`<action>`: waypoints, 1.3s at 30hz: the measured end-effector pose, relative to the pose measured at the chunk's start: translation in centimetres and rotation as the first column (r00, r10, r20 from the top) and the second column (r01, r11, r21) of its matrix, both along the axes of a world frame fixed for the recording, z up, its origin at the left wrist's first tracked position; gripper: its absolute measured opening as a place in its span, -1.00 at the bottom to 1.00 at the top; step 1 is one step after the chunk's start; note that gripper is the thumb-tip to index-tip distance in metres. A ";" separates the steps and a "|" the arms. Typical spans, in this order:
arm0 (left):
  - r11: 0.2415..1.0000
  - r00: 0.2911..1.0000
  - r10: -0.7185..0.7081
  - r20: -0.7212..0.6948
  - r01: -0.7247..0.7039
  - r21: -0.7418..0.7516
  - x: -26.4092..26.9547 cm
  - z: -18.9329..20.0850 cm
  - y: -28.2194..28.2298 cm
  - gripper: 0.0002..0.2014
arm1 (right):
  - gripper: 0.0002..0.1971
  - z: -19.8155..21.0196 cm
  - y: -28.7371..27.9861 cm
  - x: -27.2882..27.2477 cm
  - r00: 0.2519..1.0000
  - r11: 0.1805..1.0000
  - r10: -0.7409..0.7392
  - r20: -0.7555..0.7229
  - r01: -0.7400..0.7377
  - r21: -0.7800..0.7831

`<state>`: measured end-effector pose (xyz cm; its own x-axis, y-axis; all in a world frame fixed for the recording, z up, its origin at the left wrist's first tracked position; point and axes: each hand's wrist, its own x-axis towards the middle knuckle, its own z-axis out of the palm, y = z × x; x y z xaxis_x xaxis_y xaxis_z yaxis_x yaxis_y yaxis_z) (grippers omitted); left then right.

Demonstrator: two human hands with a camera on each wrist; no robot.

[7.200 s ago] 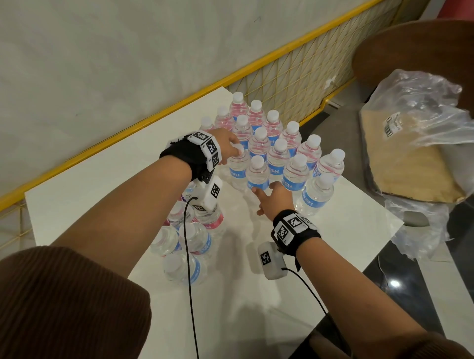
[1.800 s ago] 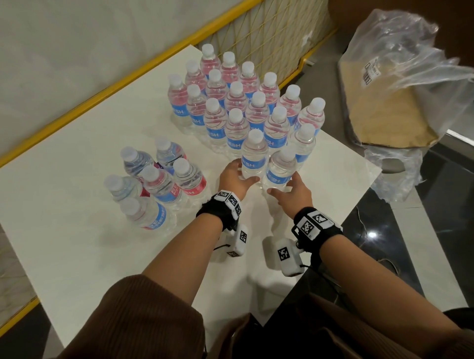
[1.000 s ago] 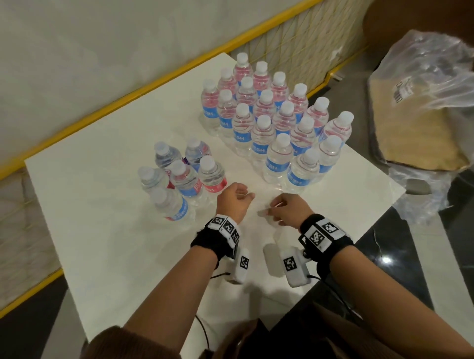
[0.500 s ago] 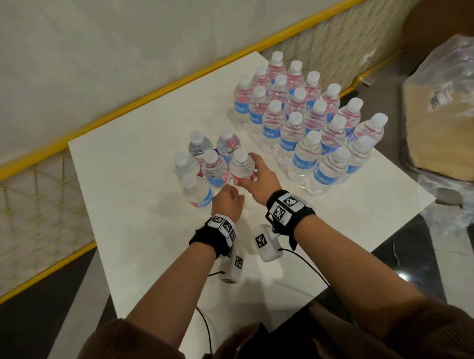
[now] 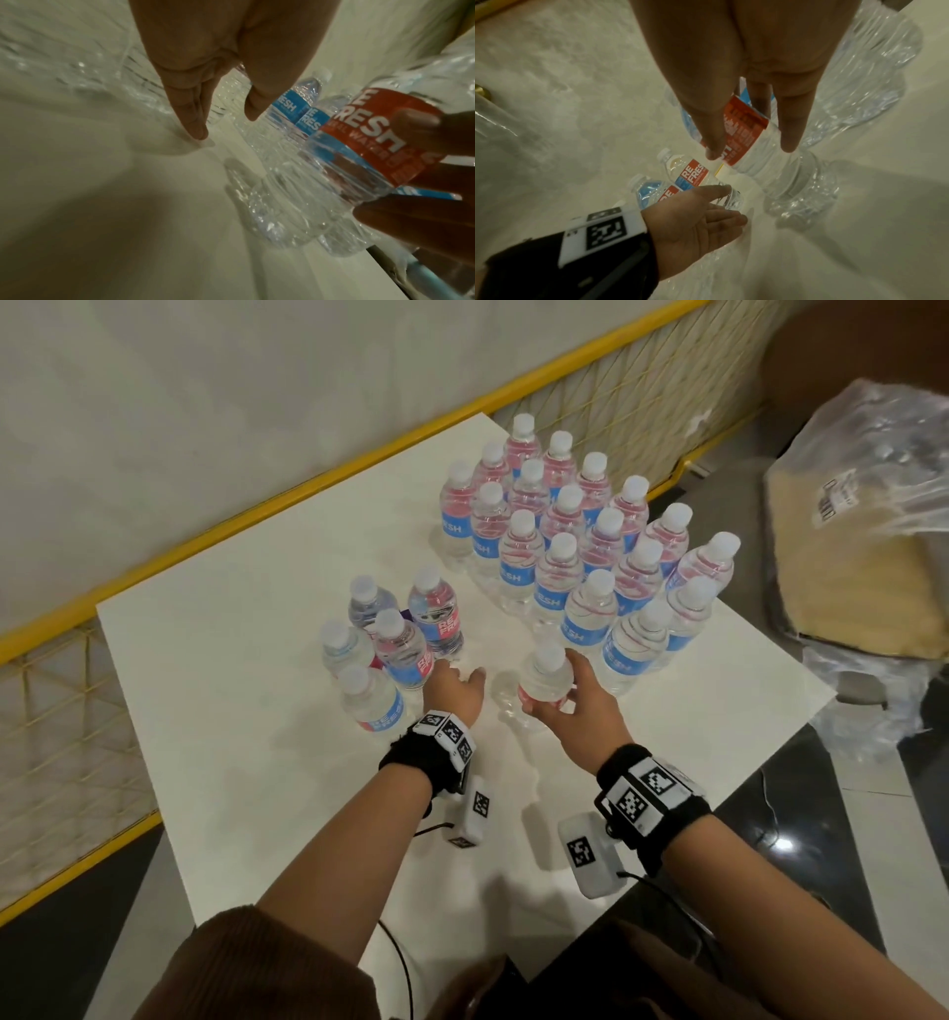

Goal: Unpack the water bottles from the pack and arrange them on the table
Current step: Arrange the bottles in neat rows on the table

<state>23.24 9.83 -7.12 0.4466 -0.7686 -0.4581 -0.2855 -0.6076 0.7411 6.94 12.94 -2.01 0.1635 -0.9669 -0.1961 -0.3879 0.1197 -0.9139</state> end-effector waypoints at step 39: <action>0.960 0.949 0.271 0.161 -0.255 -0.116 0.9 0.2 -9.2 -0.54 | -0.41 0.8 1.2 -4.5 0.997 0.998 -0.041 -0.067 0.044 0.044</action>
<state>24.14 0.63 -6.93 0.7048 -0.6483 -0.2880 -0.2538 -0.6096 0.7510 2.40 14.17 -1.26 0.1077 -0.9626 -0.2486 -0.4409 0.1779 -0.8797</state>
